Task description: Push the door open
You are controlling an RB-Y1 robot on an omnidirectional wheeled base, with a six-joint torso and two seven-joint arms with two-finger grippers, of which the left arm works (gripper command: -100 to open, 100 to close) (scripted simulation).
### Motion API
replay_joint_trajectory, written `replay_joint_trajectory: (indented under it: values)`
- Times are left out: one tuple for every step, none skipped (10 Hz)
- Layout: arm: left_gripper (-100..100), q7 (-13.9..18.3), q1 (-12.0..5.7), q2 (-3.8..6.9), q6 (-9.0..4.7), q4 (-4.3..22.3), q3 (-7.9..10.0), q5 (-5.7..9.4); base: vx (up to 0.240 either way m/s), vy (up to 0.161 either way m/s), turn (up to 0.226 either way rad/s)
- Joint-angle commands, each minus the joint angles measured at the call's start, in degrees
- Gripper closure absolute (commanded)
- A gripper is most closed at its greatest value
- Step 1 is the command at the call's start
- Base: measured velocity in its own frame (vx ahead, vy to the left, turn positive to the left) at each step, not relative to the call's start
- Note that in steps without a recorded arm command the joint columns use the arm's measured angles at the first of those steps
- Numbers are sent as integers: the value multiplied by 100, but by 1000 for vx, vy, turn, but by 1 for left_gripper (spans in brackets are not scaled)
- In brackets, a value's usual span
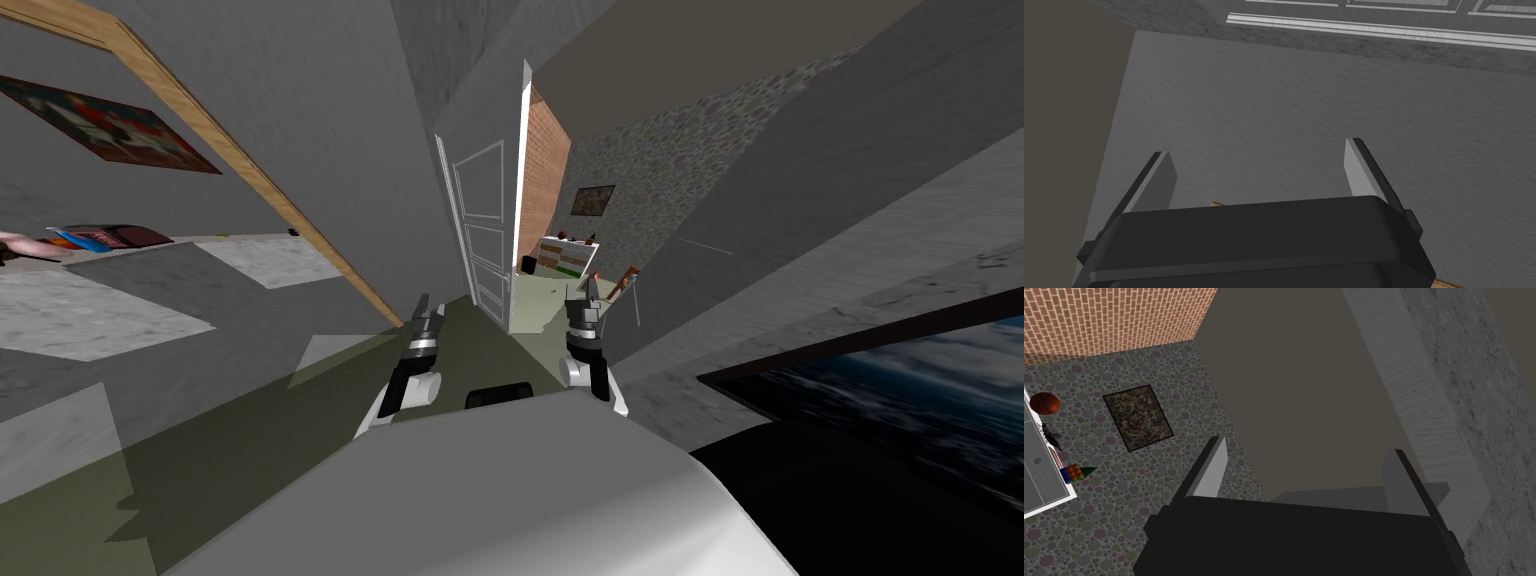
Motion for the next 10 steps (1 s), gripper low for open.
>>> replay_joint_trajectory:
  values:
    - [-100, -46, -165, 0, 26, 214, -77, 33, 75, 62, -88]
    - [-100, -64, -250, 10, 26, 347, -126, 61, 83, 70, -78]
    - [-100, -83, -336, 20, 27, 481, -175, 89, 79, 74, -92]
    - [-100, -101, -422, 30, 27, 614, -224, 117, 86, 80, -81]
    - [-100, -120, -508, 41, 27, 748, -273, 145, 96, 80, -76]
    - [-100, -138, -594, 50, 27, 882, -322, 174, 95, 80, -91]
    - [-100, -158, -686, 56, 28, 1024, -374, 204, 91, 82, -89]
    - [-100, -177, -777, 61, 28, 1166, -426, 234, 92, 82, -93]
    - [-100, -197, -869, 67, 28, 1308, -478, 263, 90, 81, -98]
    - [-100, -217, -960, 72, 29, 1450, -530, 293, 81, 77, -93]
